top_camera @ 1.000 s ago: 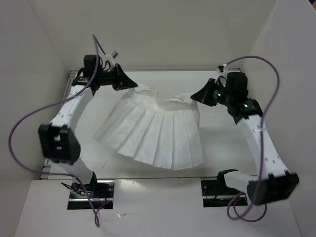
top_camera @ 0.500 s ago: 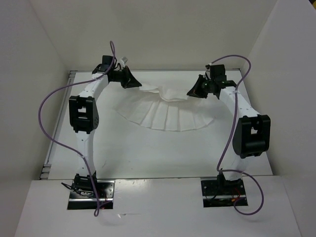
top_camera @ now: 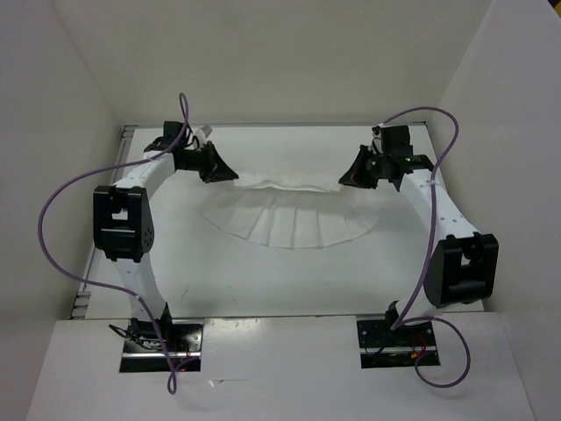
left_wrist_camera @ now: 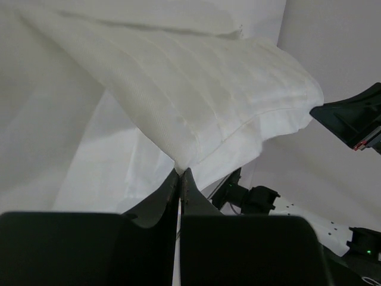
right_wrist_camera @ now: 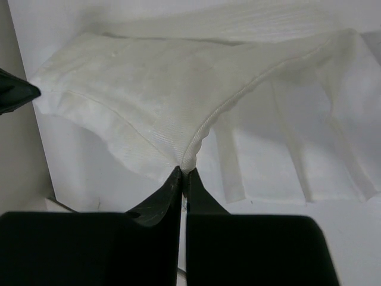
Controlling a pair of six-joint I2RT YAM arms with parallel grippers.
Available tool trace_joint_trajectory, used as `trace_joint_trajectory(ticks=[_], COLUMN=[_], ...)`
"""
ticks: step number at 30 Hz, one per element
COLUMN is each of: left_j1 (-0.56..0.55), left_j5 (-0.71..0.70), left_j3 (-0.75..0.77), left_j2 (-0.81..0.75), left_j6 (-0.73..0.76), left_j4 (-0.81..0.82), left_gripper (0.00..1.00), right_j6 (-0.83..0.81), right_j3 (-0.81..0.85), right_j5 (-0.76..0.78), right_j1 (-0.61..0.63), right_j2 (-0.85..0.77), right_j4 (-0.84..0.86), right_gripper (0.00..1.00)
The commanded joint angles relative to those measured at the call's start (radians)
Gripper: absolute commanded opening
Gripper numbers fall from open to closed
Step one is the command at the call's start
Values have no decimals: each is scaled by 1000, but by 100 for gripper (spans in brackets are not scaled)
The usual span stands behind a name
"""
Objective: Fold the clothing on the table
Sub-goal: Fold the skirt
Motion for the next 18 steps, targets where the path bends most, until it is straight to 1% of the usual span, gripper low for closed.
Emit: trace_joint_trajectory(ticks=[1,4,8,10,13,15,18], left_j1=[18,18,18,18,18,18,18], left_j5=[-40,-72,-115,-134,-144,-154,-117], left_j3=[-52,-81,-161,-193,-257,-257,-192], left_j2=[-110,-137,-157,-197,-234,-234,-190], left_j6=[80,111,164,176,187,175,149], left_j4=[10,-29,-93,-110,-119,-98,-87], left_gripper=[0,0,0,0,0,0,0], right_j6=[-44,-70,-101,-101,-83,-74,-46], right_j3=[-18,-18,-50,-81,-104,-104,-35], right_j5=[24,24,92,115,155,164,174], right_j1=[-11,-11,-2,24,58,69,69], right_j2=[-49,-29,-20,-11,-11,-11,15], right_j4=[-123,-221,-323,-352,-372,-348,-315], right_gripper=[0,0,0,0,0,0,0])
